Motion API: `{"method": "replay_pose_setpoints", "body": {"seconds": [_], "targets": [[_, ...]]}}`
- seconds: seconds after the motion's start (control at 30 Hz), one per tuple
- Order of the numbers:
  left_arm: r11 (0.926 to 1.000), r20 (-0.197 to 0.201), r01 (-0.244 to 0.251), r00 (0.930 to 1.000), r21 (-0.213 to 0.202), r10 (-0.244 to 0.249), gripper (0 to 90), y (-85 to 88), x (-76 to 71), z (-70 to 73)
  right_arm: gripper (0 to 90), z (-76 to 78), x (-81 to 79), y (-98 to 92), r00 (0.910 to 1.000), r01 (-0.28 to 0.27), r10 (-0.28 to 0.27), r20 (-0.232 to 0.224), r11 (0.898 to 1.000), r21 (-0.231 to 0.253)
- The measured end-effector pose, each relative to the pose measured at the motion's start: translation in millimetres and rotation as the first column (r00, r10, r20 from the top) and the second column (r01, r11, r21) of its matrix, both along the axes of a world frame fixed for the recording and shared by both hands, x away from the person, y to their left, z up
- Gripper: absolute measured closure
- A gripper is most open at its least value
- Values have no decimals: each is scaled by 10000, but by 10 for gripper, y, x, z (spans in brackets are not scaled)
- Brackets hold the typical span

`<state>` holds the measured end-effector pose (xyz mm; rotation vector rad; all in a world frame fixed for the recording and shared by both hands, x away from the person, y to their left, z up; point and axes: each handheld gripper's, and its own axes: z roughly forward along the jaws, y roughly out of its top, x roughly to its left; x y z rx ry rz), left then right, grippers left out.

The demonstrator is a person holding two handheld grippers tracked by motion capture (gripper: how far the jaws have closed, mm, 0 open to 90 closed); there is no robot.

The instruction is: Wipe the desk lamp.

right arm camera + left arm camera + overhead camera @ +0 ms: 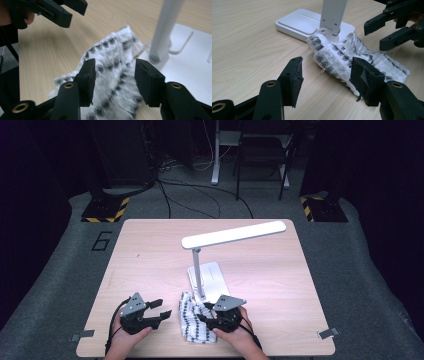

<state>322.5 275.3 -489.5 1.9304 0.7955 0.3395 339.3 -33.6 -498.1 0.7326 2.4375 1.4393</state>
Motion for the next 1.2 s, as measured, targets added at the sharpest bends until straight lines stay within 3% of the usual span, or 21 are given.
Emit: {"method": "replay_pose_setpoints", "body": {"seconds": [0.13,0.23,0.3,0.37,0.43,0.57,0.7,0.8,0.83,0.9,1.03,1.07,1.2], "targets": [[9997,172,257,9995,44,-257,430,-99,13,-2,682,-25,3,-105,9979,183,-193,-617,9997,-166],[9980,91,607,9981,199,-609,430,-169,22,2,757,-73,10,-110,9960,0,-60,-888,9977,-674],[9971,-91,742,9972,162,-740,430,-226,20,-11,774,-132,14,-78,9937,-155,25,-1119,9932,-1150],[9960,15,849,9964,291,-850,429,-276,27,-30,776,-186,19,-39,9912,-338,142,-1319,9886,-1470],[9942,-43,999,9950,391,-999,427,-318,27,-45,776,-212,5,7,9896,-343,123,-1431,9877,-1523],[9916,-90,1144,9934,606,-1140,427,-362,11,-73,773,-230,16,113,9898,-500,298,-1390,9883,-1443],[9910,-124,1178,9930,643,-1172,421,-364,-7,-77,726,-213,1,212,9935,-702,558,-996,9865,-1479],[9921,-219,1139,9934,525,-1129,402,-385,-11,-83,702,-123,-46,146,9978,-512,469,-470,9942,-949],[9895,-79,1274,9919,689,-1271,395,-387,6,-83,695,-102,-52,116,9988,-393,367,-338,9960,-798],[9878,-300,1423,9896,631,-1407,387,-423,2,-90,685,-56,-59,26,9998,-39,32,-170,9992,-389],[9826,-199,1664,9860,828,-1653,364,-514,24,-103,659,-31,-25,-124,9972,605,-585,-461,9972,431],[9832,-347,1689,9854,693,-1668,361,-540,20,-110,650,-32,-18,-141,9964,672,-644,-559,9964,508],[9767,-541,1887,9814,1024,-1840,327,-668,50,-174,624,-47,-26,-177,9949,919,-899,-467,9948,448]]}}
